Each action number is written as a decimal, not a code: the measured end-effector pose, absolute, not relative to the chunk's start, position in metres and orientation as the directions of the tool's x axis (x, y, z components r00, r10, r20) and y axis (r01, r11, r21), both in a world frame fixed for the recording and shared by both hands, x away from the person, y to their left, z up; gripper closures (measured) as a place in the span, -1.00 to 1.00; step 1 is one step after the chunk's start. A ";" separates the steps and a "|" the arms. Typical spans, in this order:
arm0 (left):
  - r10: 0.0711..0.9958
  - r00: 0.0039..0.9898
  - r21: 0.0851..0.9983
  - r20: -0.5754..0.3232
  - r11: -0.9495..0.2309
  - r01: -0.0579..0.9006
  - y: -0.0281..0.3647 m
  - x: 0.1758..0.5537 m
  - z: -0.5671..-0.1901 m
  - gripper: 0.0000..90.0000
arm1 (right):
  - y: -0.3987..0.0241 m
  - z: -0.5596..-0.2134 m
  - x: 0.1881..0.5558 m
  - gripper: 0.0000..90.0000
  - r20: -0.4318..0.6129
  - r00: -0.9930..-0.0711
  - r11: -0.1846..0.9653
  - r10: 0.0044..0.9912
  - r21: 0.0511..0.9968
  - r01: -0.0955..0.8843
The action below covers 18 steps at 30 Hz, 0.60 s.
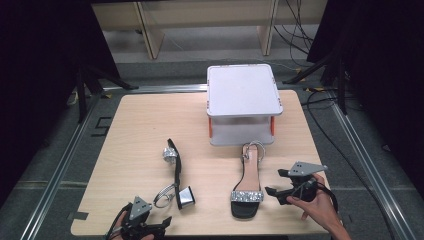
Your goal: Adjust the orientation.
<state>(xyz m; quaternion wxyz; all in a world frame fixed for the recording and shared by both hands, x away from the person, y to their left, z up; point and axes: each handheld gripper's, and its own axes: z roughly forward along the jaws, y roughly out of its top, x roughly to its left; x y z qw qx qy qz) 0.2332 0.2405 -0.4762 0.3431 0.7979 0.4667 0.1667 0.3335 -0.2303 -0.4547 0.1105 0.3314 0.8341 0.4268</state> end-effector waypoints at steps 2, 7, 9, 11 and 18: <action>0.860 0.506 0.704 -0.057 -0.325 0.631 0.240 0.233 -0.477 -0.63 | -0.230 -0.454 0.337 -0.60 0.084 -0.763 0.428 0.641 0.786 0.446; 0.859 0.511 0.707 -0.035 -0.340 0.620 0.241 0.235 -0.477 -0.63 | -0.227 -0.451 0.343 -0.56 0.087 -0.770 0.433 0.633 0.784 0.444; 0.856 0.515 0.708 -0.036 -0.342 0.617 0.241 0.235 -0.477 -0.63 | -0.226 -0.449 0.348 -0.56 0.070 -0.775 0.439 0.628 0.791 0.427; 0.862 0.503 0.703 -0.058 -0.322 0.634 0.240 0.233 -0.477 -0.63 | -0.224 -0.446 0.353 -0.54 0.072 -0.776 0.437 0.627 0.792 0.426; 0.862 0.505 0.703 -0.047 -0.331 0.630 0.241 0.234 -0.477 -0.63 | -0.215 -0.436 0.374 -0.52 0.043 -0.780 0.451 0.625 0.795 0.406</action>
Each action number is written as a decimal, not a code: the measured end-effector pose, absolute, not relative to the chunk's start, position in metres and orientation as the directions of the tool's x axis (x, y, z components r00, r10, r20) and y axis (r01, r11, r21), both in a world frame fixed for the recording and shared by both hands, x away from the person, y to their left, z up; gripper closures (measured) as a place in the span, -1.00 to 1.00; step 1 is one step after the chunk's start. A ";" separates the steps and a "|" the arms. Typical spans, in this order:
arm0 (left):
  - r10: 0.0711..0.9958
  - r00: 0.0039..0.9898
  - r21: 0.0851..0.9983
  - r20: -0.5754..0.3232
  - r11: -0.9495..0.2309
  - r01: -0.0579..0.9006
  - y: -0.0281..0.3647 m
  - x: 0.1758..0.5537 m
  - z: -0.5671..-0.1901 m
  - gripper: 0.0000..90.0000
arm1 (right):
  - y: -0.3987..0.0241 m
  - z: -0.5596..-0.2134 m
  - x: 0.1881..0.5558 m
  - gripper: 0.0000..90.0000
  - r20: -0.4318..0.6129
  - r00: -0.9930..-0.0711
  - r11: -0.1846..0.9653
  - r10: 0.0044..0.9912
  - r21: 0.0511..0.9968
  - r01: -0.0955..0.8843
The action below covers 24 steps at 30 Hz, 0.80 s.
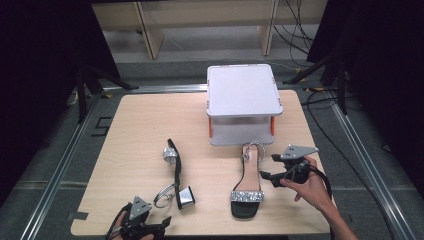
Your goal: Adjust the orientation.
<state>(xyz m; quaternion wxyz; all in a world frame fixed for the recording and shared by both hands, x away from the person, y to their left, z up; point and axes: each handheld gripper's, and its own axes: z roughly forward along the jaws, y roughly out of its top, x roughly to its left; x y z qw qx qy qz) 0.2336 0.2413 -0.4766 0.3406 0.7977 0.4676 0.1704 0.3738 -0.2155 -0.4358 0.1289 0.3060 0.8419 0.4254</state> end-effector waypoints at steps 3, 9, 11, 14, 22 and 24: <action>0.862 0.504 0.705 -0.057 -0.323 0.631 0.241 0.233 -0.476 -0.63 | -0.210 -0.433 0.381 -0.51 0.040 -0.781 0.459 0.623 0.790 0.407; 0.862 0.504 0.704 -0.057 -0.324 0.633 0.241 0.233 -0.476 -0.63 | -0.199 -0.426 0.391 -0.50 0.012 -0.793 0.483 0.609 0.787 0.383; 0.862 0.504 0.704 -0.056 -0.324 0.632 0.241 0.233 -0.476 -0.63 | -0.194 -0.423 0.394 -0.50 0.009 -0.795 0.481 0.606 0.792 0.376; 0.861 0.506 0.707 -0.049 -0.329 0.627 0.241 0.234 -0.477 -0.63 | -0.185 -0.418 0.399 -0.49 0.000 -0.811 0.497 0.585 0.790 0.359; 0.860 0.509 0.708 -0.039 -0.336 0.621 0.241 0.234 -0.477 -0.63 | -0.158 -0.414 0.414 -0.46 -0.024 -0.843 0.534 0.537 0.784 0.318; 0.860 0.507 0.703 -0.059 -0.325 0.632 0.241 0.233 -0.477 -0.63 | -0.147 -0.414 0.420 -0.46 -0.017 -0.856 0.548 0.517 0.775 0.316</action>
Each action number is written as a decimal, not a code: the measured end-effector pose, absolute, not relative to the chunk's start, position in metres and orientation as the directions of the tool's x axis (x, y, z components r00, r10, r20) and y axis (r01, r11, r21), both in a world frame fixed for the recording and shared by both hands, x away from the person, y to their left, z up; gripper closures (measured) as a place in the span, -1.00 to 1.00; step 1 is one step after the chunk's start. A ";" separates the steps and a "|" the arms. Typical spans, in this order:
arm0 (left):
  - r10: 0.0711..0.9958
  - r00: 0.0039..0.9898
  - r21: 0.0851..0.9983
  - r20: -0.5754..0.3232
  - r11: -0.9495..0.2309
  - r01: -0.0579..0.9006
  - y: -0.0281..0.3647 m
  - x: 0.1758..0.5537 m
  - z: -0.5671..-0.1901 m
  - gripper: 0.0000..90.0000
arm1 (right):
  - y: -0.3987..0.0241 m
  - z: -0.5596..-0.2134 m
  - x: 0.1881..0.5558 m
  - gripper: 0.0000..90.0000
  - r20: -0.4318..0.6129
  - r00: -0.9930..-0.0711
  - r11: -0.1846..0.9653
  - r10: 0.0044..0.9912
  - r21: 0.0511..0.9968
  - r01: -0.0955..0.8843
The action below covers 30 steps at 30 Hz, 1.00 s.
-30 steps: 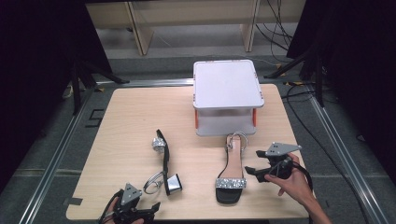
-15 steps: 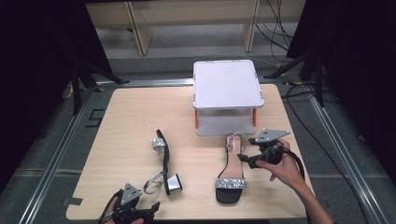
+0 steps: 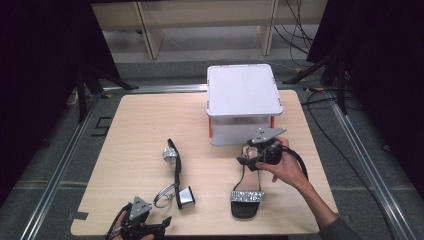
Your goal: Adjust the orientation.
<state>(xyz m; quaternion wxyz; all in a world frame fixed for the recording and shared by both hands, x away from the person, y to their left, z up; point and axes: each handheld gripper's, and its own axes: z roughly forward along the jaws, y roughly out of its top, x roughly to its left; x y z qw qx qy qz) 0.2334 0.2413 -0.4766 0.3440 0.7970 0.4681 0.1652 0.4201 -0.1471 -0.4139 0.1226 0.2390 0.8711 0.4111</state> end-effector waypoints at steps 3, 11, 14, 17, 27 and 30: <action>0.861 0.505 0.704 -0.059 -0.323 0.633 0.241 0.233 -0.477 -0.63 | -0.131 -0.417 0.431 -0.46 -0.007 -0.871 0.565 0.492 0.763 0.313; 0.856 0.514 0.710 -0.043 -0.336 0.619 0.242 0.234 -0.476 -0.63 | -0.108 -0.440 0.448 -0.35 0.001 -0.869 0.668 0.495 0.640 0.381; 0.855 0.518 0.713 -0.040 -0.339 0.614 0.242 0.235 -0.477 -0.63 | -0.114 -0.441 0.449 -0.29 -0.027 -0.868 0.676 0.495 0.639 0.366; 0.857 0.513 0.713 -0.043 -0.334 0.617 0.242 0.234 -0.476 -0.63 | -0.123 -0.439 0.446 -0.31 -0.062 -0.860 0.703 0.506 0.608 0.370; 0.859 0.508 0.706 -0.057 -0.325 0.629 0.241 0.233 -0.476 -0.63 | -0.198 -0.437 0.412 -0.34 -0.017 -0.813 0.645 0.582 0.619 0.448; 0.861 0.506 0.706 -0.043 -0.332 0.626 0.241 0.234 -0.477 -0.63 | -0.213 -0.436 0.400 -0.39 0.004 -0.812 0.636 0.584 0.619 0.461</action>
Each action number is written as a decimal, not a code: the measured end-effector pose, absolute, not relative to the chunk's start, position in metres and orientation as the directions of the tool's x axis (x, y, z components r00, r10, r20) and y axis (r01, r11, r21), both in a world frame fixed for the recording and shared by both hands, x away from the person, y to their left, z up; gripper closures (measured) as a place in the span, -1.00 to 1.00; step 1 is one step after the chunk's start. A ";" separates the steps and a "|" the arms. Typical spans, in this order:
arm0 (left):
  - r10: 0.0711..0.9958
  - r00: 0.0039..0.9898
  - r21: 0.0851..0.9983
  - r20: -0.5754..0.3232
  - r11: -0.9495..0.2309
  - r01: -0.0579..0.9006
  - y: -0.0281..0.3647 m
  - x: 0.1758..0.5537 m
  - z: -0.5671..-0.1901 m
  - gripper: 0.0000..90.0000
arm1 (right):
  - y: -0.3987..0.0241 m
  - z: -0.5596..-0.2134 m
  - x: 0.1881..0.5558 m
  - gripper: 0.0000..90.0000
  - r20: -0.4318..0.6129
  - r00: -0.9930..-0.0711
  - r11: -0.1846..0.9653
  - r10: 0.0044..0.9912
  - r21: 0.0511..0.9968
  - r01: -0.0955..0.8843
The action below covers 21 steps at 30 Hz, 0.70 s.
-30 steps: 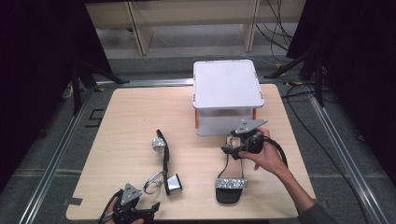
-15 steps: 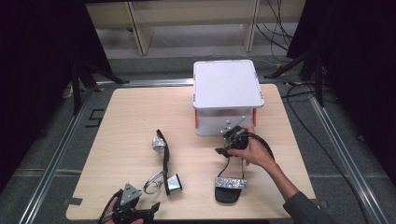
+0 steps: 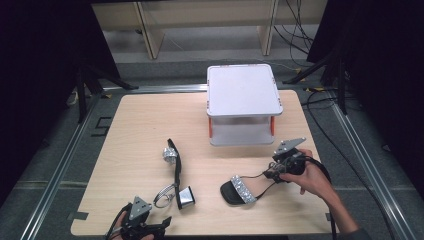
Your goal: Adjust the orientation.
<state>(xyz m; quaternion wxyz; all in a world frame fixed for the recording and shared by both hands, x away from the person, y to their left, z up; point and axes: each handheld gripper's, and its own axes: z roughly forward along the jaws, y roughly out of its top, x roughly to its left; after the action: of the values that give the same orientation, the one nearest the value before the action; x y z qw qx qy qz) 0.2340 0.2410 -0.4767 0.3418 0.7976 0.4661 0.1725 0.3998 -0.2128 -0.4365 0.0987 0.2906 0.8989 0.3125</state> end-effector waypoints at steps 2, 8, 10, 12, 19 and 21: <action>0.864 0.501 0.703 -0.058 -0.320 0.635 0.241 0.233 -0.477 -0.63 | -0.220 -0.435 0.389 -0.47 0.016 -0.812 0.642 0.583 0.604 0.473; 0.862 0.504 0.698 -0.050 -0.331 0.635 0.241 0.234 -0.477 -0.63 | -0.219 -0.425 0.371 -0.51 0.016 -0.850 0.642 0.526 0.648 0.410; 0.862 0.505 0.707 -0.039 -0.334 0.624 0.241 0.234 -0.477 -0.63 | -0.211 -0.425 0.373 -0.56 -0.002 -0.879 0.673 0.478 0.644 0.364; 0.866 0.496 0.705 -0.060 -0.315 0.635 0.240 0.233 -0.477 -0.63 | -0.203 -0.428 0.376 -0.56 -0.010 -0.897 0.706 0.442 0.621 0.341; 0.863 0.503 0.705 -0.058 -0.321 0.633 0.241 0.233 -0.476 -0.63 | -0.189 -0.443 0.382 -0.50 0.026 -0.928 0.771 0.371 0.548 0.323; 0.864 0.499 0.707 -0.060 -0.317 0.633 0.241 0.233 -0.476 -0.63 | -0.190 -0.442 0.378 -0.50 0.040 -0.933 0.777 0.358 0.542 0.321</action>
<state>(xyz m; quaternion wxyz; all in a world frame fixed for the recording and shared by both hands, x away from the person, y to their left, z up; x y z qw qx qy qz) 0.2331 0.2406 -0.4764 0.3457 0.7939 0.4715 0.1674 0.3775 -0.1904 -0.4418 0.0326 0.1801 0.9420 0.2814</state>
